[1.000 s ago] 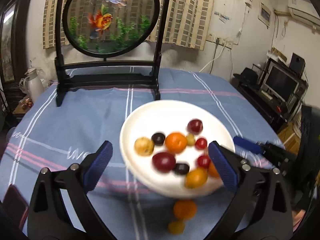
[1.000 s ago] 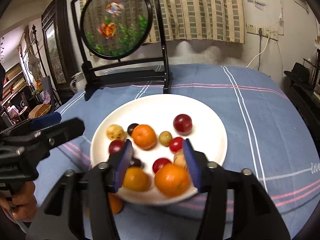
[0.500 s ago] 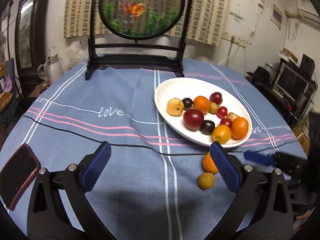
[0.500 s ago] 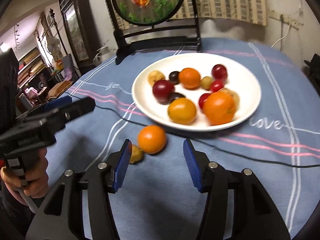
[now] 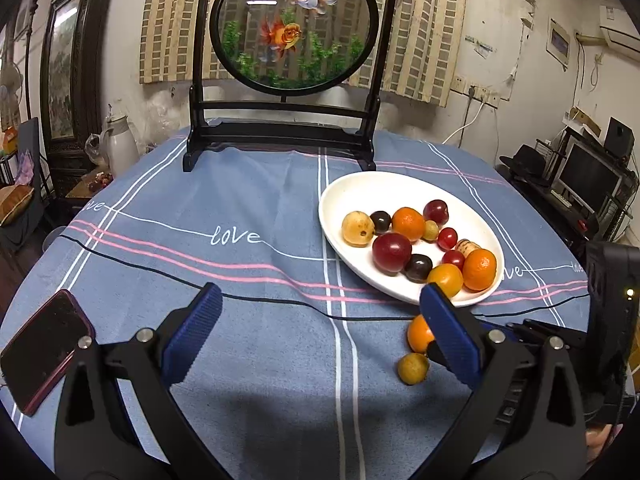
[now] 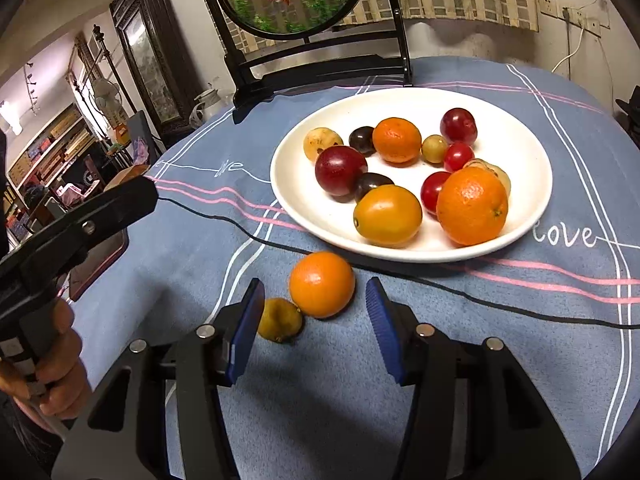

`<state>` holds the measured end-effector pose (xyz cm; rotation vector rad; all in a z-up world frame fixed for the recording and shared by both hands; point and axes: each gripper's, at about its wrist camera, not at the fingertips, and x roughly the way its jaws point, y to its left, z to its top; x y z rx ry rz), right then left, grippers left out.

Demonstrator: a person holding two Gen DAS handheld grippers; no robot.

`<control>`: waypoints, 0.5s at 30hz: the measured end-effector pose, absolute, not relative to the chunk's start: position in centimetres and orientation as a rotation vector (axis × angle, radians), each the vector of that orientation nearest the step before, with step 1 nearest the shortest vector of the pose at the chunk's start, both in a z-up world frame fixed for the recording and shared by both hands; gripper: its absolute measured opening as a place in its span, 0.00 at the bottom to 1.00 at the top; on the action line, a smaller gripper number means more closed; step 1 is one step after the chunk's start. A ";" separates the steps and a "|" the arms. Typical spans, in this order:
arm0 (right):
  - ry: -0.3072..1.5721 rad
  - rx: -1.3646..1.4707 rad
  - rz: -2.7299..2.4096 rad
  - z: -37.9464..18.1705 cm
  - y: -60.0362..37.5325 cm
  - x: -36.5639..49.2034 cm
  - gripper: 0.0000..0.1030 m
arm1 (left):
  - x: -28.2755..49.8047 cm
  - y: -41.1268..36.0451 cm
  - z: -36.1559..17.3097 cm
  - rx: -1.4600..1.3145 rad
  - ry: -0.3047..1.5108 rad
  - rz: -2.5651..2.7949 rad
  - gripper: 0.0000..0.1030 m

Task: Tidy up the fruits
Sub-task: 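Grasp the last orange with the right tool while the left tool grasps a yellow apricot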

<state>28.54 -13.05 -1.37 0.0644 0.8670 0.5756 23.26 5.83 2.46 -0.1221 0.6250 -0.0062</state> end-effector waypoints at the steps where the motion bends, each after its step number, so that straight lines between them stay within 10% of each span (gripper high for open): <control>1: 0.868 0.065 0.574 -1.4 -12.9 28.7 0.49 | 23.2 5.8 2.5 -0.123 0.626 -0.007 0.98; 15: 0.919 0.079 0.525 -2.7 -11.5 30.2 0.38 | 23.1 6.1 2.5 -0.128 0.621 0.008 0.98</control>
